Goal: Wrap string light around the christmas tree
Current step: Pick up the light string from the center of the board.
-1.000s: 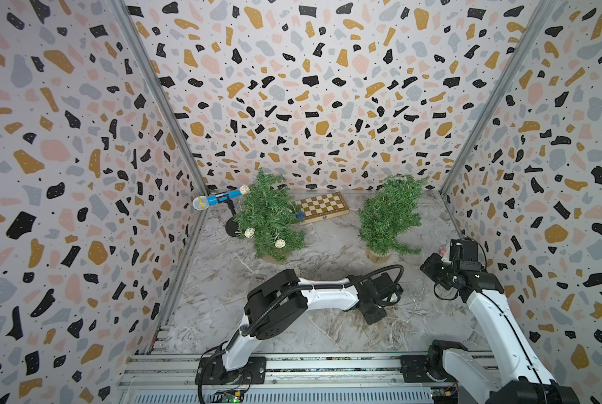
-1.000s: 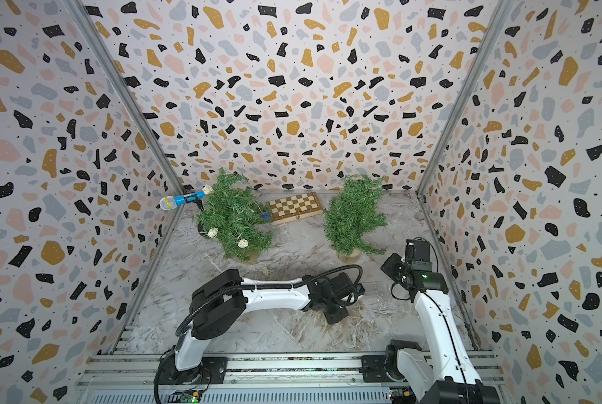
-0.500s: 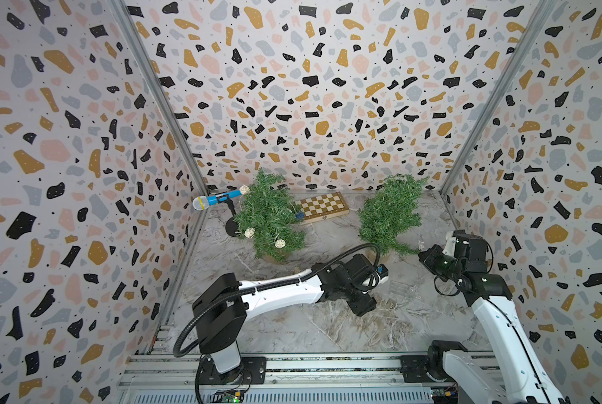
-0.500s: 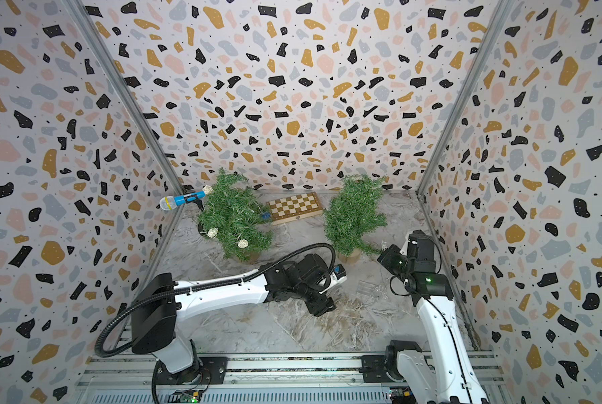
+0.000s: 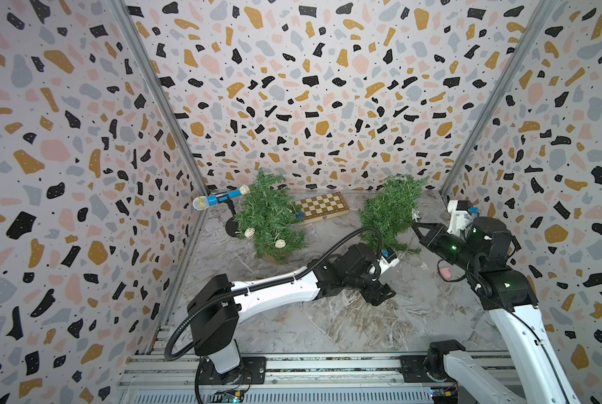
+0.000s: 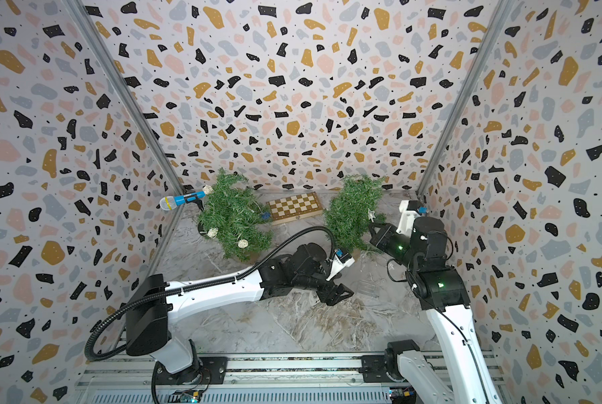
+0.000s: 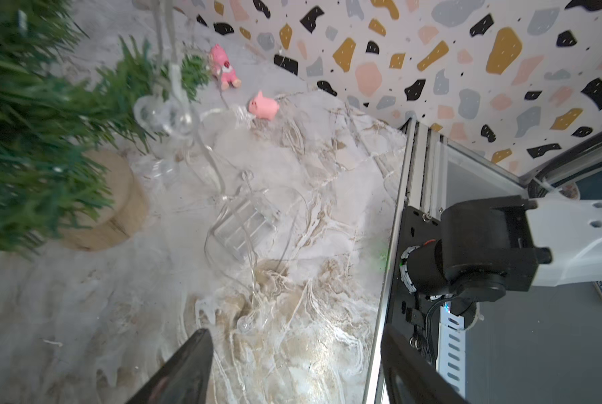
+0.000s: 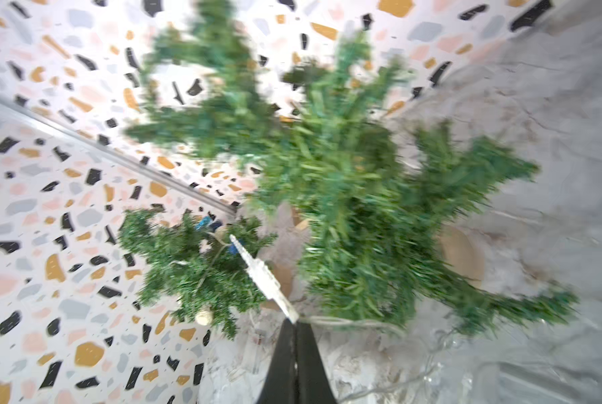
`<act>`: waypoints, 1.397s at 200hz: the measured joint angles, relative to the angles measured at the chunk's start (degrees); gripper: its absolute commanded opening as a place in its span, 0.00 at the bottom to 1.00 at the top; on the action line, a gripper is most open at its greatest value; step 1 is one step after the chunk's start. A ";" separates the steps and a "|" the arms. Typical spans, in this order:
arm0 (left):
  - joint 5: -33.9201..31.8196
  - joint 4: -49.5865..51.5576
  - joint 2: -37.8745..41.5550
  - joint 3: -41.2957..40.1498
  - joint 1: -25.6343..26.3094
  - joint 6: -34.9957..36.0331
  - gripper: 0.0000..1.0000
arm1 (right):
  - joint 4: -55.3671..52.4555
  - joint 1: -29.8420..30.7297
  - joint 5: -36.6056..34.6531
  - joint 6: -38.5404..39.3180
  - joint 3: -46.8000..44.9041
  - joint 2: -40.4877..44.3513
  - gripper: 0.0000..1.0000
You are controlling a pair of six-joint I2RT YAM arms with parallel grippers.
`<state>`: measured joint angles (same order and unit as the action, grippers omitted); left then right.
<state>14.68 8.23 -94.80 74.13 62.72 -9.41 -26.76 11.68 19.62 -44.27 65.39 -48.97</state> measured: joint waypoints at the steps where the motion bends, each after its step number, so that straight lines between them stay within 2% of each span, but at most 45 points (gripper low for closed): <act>1: 0.02 -0.09 0.09 0.02 -0.11 0.00 0.75 | 0.07 0.15 -0.04 0.02 0.13 -0.04 0.00; 45: 1.29 -2.71 4.22 0.02 -4.04 -0.20 0.73 | 2.99 6.95 -0.35 0.96 4.11 -2.51 0.00; 89: 3.10 -2.47 4.79 2.03 -5.84 -0.20 0.52 | 4.61 14.93 -1.44 2.97 8.66 -5.73 0.00; 97: 3.98 -2.43 4.81 2.03 -6.03 -0.52 0.46 | 4.98 15.52 -1.40 3.28 8.94 -5.86 0.00; 115: 5.79 -2.64 5.09 1.99 -6.45 -1.33 0.23 | 6.01 15.76 -1.25 3.61 8.79 -6.03 0.00; 150: 6.91 -0.57 9.77 0.68 -7.58 -1.75 0.00 | 7.61 15.76 -1.20 4.15 6.12 -7.39 0.00; 198: 4.66 1.70 24.81 -6.32 -12.48 -2.32 0.00 | 9.46 17.27 0.52 5.77 3.50 -11.21 0.00; 219: 4.31 1.66 26.10 -6.36 -12.94 -2.56 0.45 | 10.16 19.54 0.81 6.82 3.52 -13.11 0.00; 227: 4.39 1.68 25.62 -6.36 -12.94 -2.99 0.55 | 10.29 20.50 0.96 7.30 3.54 -13.77 0.00; 246: 4.98 1.70 23.23 -6.36 -12.85 -3.54 0.65 | 10.54 22.40 1.22 8.22 3.56 -15.26 0.00; 268: 5.70 0.98 20.46 -6.71 -12.85 -3.93 0.65 | 10.71 24.33 1.40 8.81 3.56 -16.31 0.00; 279: 6.05 0.17 19.15 -6.73 -12.85 -4.11 0.62 | 10.97 25.27 1.42 9.05 3.56 -16.41 0.00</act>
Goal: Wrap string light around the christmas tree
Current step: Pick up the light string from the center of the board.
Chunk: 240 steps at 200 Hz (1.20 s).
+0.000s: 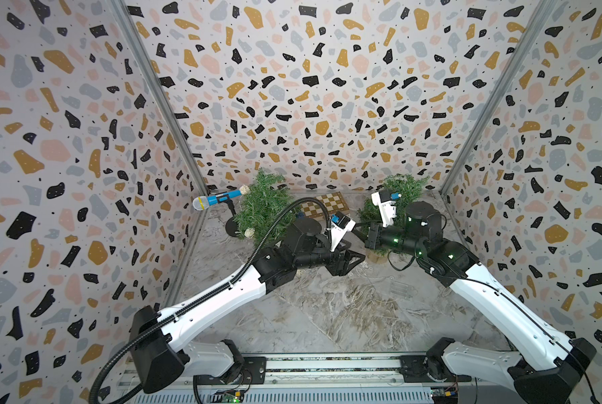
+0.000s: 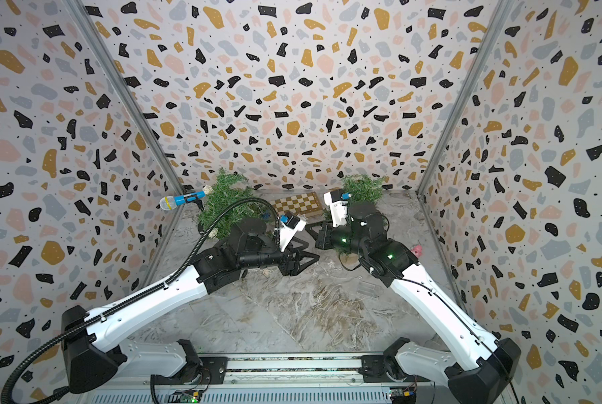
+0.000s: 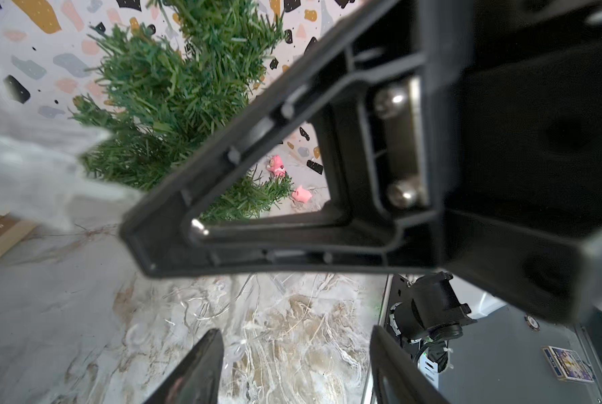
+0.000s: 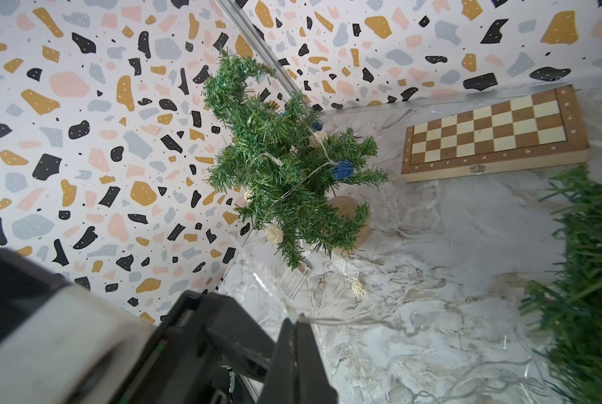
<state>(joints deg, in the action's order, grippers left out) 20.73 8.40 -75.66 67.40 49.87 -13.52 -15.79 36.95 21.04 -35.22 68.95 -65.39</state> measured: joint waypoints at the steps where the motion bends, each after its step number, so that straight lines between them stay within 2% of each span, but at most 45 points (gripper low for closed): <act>1: 0.00 -0.04 -0.07 0.00 0.00 0.00 0.61 | 0.02 0.02 -0.02 0.00 0.00 0.00 0.00; 12: 0.20 -1.09 -1.29 0.00 0.00 -0.59 0.53 | 0.07 0.61 0.26 0.24 0.11 0.02 0.00; 59: -0.15 -4.61 -2.99 0.09 -0.09 -3.85 0.00 | 1.95 1.01 3.76 0.66 0.74 -0.50 0.00; 74: -1.31 -4.61 -1.75 -0.20 -0.11 -4.09 0.00 | 2.78 1.01 4.70 0.70 0.74 -0.83 0.05; 109: -5.05 -1.86 3.50 -0.24 -0.96 -3.87 0.00 | 3.37 -0.79 5.70 1.44 0.76 -0.81 0.28; 146: -7.37 5.25 6.99 4.76 -5.01 -3.85 0.00 | 2.89 -11.21 9.79 1.86 -0.61 2.86 0.63; 158: -7.19 7.76 6.93 8.04 -5.90 -3.74 0.00 | 2.36 -14.67 10.40 2.93 -1.88 5.27 0.70; 179: -6.71 11.87 6.82 14.01 -5.99 -2.82 0.00 | 1.90 -17.77 10.51 5.77 -5.09 9.62 0.71; 203: -8.98 16.57 6.73 20.52 -5.88 -0.72 0.00 | 1.09 -18.12 8.57 10.56 -10.27 12.55 0.70; 222: -10.91 19.69 6.08 25.24 -5.88 1.20 0.00 | 0.42 -16.24 5.55 14.62 -14.69 12.92 0.71; 240: -11.21 21.57 5.01 28.11 -5.90 2.67 0.00 | -0.07 -10.73 1.07 19.56 -17.70 12.92 0.72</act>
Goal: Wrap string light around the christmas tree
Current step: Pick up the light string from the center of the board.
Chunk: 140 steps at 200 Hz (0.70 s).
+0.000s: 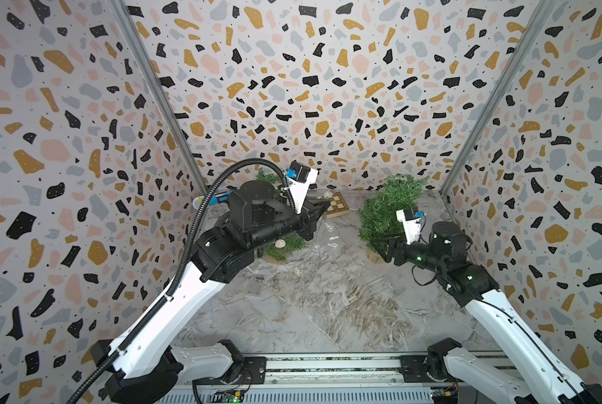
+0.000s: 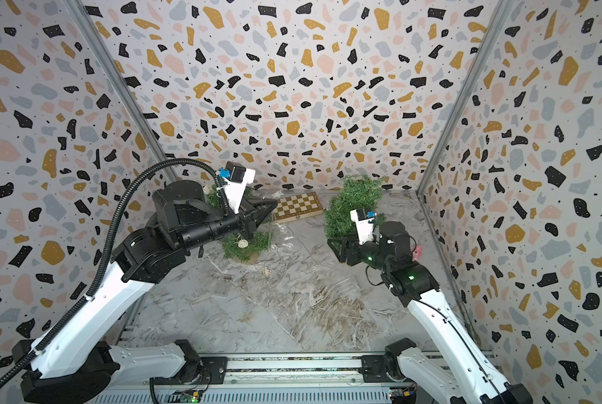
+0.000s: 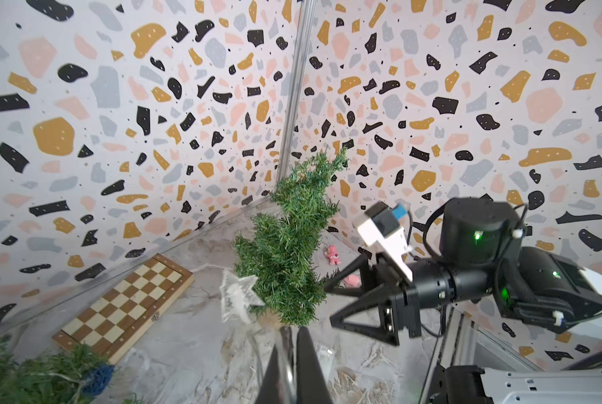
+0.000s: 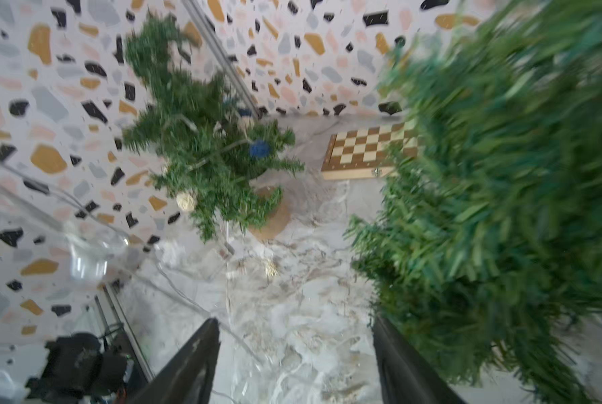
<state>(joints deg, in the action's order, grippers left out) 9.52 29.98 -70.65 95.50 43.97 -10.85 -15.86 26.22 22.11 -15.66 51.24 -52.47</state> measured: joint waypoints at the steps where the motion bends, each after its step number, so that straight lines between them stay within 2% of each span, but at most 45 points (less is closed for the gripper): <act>1: 0.02 0.13 -0.13 0.20 -0.02 0.13 0.00 | -0.02 0.52 -0.17 0.42 -0.17 0.00 0.72; 26: 0.87 2.62 -2.19 1.79 -0.02 1.42 0.00 | 0.81 9.05 -5.03 7.37 -1.92 -0.17 0.72; 53: 1.86 5.14 -3.91 1.84 -0.02 2.34 0.00 | 4.20 14.12 -8.09 12.04 -2.69 -2.40 0.72; 106: 2.86 6.21 -4.09 1.84 -0.02 2.73 0.00 | 17.53 18.86 -12.41 14.05 -2.78 -11.96 0.71; 126: 3.52 6.21 -4.09 1.84 -0.02 2.69 0.00 | 23.34 19.15 -13.73 14.88 -2.78 -15.91 0.67; 140: 3.69 6.21 -4.07 1.84 -0.02 2.64 0.00 | 26.99 19.15 -14.56 15.02 -2.75 -18.62 0.59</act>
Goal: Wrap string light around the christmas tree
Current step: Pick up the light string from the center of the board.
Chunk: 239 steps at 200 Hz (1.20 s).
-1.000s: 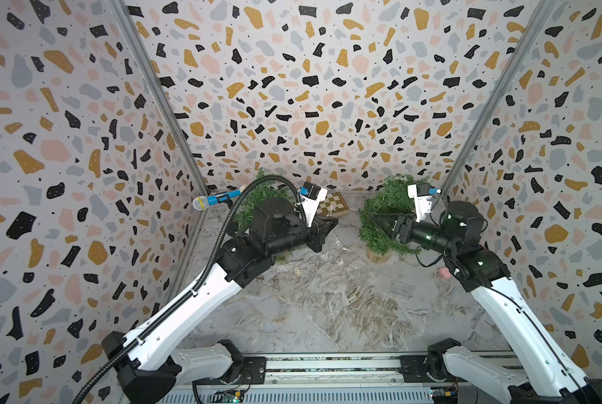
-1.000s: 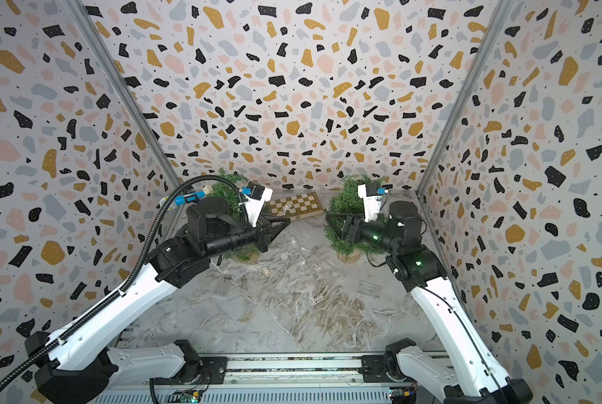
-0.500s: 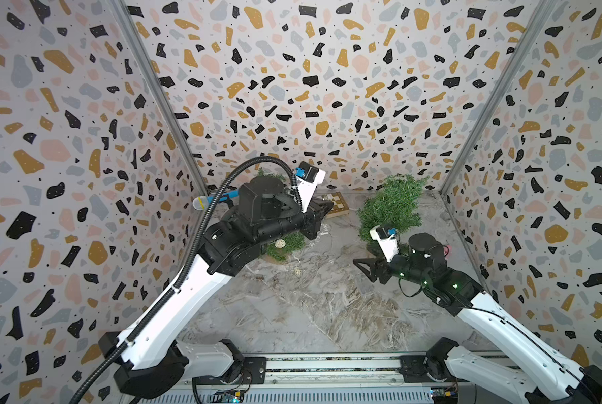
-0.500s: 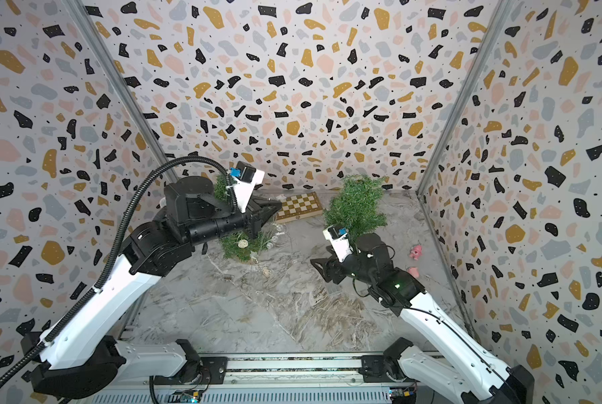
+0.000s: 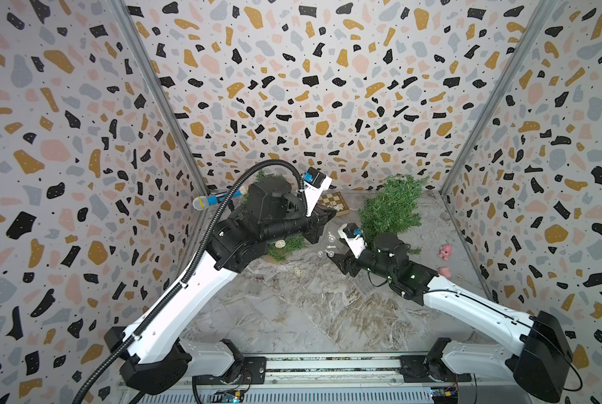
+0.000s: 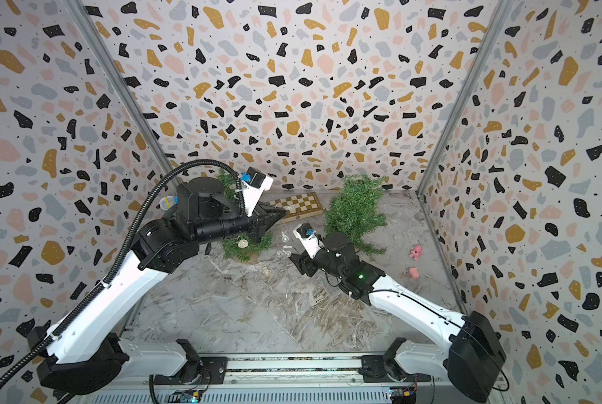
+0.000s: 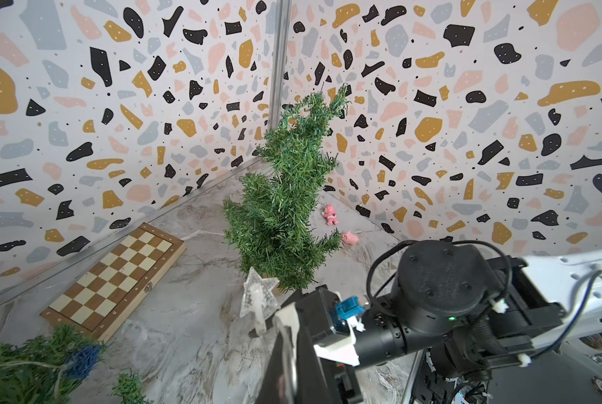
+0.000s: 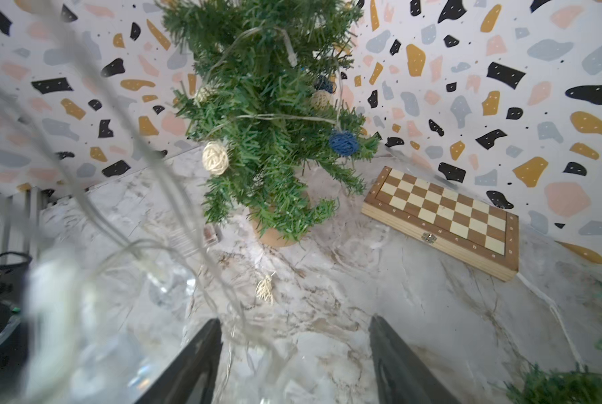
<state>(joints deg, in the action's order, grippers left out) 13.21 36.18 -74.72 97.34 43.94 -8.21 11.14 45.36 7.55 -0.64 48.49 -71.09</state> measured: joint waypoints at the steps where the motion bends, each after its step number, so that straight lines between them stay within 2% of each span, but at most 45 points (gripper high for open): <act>1: 0.00 0.00 0.00 0.00 0.00 0.00 0.00 | 0.31 0.00 0.00 0.00 0.00 -0.26 0.59; 26: -0.33 0.17 0.46 0.00 0.00 0.07 0.00 | 6.38 -0.50 -1.49 -0.76 -0.33 -3.96 0.33; 55: -4.37 0.66 2.32 -0.31 -0.42 0.33 0.00 | 9.53 -1.20 -2.99 -2.73 -2.71 -3.08 0.26; 91: -11.10 0.61 4.96 -3.30 -4.13 -0.02 0.00 | 7.50 -2.01 -4.94 -3.63 -6.93 3.39 0.00; 129: -13.07 -0.72 4.31 -6.88 -5.64 -0.72 0.00 | 2.82 -2.29 -6.51 -4.50 -11.37 14.40 0.00; 154: -10.21 -3.72 2.23 -10.56 -5.64 -3.21 0.00 | 0.70 -2.27 -6.27 -4.85 -11.06 19.12 0.00; 185: -3.04 -8.46 -2.95 -15.10 -5.49 -9.42 0.00 | -2.25 -1.51 -5.81 -4.61 -7.02 17.31 0.00; 201: -1.55 -9.25 -5.22 -16.41 -5.18 -10.95 0.00 | -3.13 -1.18 -5.51 -4.35 -5.40 15.50 0.00; 217: -3.02 -8.52 -6.19 -16.50 -5.14 -10.25 0.00 | -3.93 -1.09 -5.18 -4.17 -5.11 14.82 0.00; 239: -8.52 -5.51 -5.20 -14.12 -6.71 -6.29 0.00 | -5.88 -1.53 -5.64 -4.04 -5.35 15.72 0.01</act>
<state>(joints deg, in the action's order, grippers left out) 4.69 30.68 -79.92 83.22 37.23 -14.50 5.26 43.83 1.91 -4.69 43.13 -55.37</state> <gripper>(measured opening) 0.047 0.082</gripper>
